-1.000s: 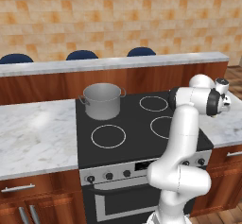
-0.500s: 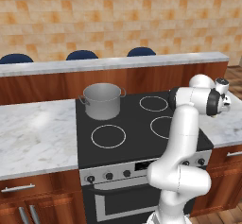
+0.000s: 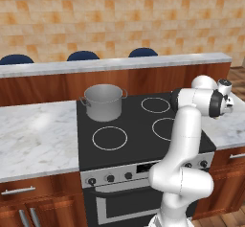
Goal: Turn on the burner for the pot on the stove. Wait thirty seconds for the pot to heat up. Then add the garlic to the pot.
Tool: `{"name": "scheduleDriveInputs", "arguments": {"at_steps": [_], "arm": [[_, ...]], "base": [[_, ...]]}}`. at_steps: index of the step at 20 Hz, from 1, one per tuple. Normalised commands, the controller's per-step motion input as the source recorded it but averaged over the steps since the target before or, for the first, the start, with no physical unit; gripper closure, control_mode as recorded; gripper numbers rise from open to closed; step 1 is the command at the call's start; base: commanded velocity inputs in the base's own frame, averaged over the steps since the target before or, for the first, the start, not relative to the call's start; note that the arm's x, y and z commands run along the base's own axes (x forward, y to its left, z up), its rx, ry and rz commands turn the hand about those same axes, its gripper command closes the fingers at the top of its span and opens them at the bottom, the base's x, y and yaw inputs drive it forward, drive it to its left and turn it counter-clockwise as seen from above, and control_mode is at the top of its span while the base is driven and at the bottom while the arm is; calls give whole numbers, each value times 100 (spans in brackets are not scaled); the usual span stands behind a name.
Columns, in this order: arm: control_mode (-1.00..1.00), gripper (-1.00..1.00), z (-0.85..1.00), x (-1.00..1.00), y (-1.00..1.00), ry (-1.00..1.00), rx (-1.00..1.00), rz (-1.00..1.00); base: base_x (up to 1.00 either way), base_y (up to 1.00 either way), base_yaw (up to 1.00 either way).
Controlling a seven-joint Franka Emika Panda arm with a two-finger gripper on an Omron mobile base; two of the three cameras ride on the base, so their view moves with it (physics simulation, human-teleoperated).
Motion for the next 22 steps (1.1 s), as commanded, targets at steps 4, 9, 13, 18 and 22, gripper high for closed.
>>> {"name": "scheduleDriveInputs", "arguments": {"at_steps": [4, 9, 13, 18, 22], "arm": [[-100, -100, 0, 0, 0, 0, 0, 0], [-100, -100, 0, 0, 0, 0, 0, 0], [-100, -100, 0, 0, 0, 0, 0, 0], [-100, -100, 0, 0, 0, 0, 0, 0], [-100, -100, 0, 0, 0, 0, 0, 0]], "base": [[0, 0, 0], [0, 0, 0], [0, 0, 0], [0, 0, 0], [0, 0, 0]]}}
